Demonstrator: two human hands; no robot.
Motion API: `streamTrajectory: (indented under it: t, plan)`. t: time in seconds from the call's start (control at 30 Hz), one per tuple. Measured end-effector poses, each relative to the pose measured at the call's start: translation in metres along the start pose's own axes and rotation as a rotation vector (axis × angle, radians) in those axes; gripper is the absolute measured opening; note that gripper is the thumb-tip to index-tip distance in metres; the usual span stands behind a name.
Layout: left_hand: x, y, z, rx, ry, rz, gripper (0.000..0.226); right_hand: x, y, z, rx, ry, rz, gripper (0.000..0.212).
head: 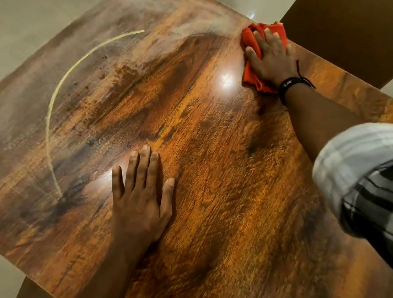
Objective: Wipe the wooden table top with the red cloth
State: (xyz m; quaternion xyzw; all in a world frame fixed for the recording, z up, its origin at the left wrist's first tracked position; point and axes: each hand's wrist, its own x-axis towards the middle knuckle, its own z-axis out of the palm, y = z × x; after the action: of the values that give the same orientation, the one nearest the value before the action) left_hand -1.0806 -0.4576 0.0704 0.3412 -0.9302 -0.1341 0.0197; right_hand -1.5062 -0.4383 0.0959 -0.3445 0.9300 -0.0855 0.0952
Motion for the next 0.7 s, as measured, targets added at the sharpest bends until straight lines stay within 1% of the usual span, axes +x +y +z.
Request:
streamTrajectory:
  t: [0.1,0.17,0.37,0.43,0.5,0.53,0.6,0.67,0.7]
  plan:
    - [0.001,0.001,0.001,-0.011,0.004,-0.002,0.066,0.01,-0.03,0.003,-0.013,-0.031,-0.024,0.062]
    - [0.001,0.002,0.001,-0.013,0.009,-0.003,0.066,0.007,-0.055,0.009,-0.031,-0.045,-0.085,0.061]
    - [0.002,0.0,0.002,-0.068,0.056,-0.002,0.065,-0.039,-0.148,0.049,-0.067,-0.047,-0.376,0.06]
    - [0.002,0.001,0.0,-0.135,0.116,-0.006,0.064,-0.067,-0.176,0.063,-0.082,-0.052,-0.458,0.06]
    - [-0.001,0.002,-0.006,-0.259,0.256,-0.024,0.056,-0.102,-0.201,0.076,-0.086,-0.068,-0.548,0.059]
    - [-0.005,0.0,-0.009,-0.325,0.349,-0.055,0.05,-0.122,-0.213,0.081,-0.083,-0.074,-0.592,0.059]
    - [-0.019,-0.007,-0.017,-0.408,0.509,-0.181,0.042,-0.161,-0.229,0.091,-0.056,-0.067,-0.661,0.06]
    - [-0.043,-0.023,-0.021,-0.39,0.591,-0.361,0.041,-0.195,-0.24,0.102,-0.038,-0.051,-0.713,0.06]
    - [-0.057,-0.034,-0.021,-0.354,0.615,-0.483,0.044,-0.211,-0.245,0.107,-0.037,-0.047,-0.738,0.059]
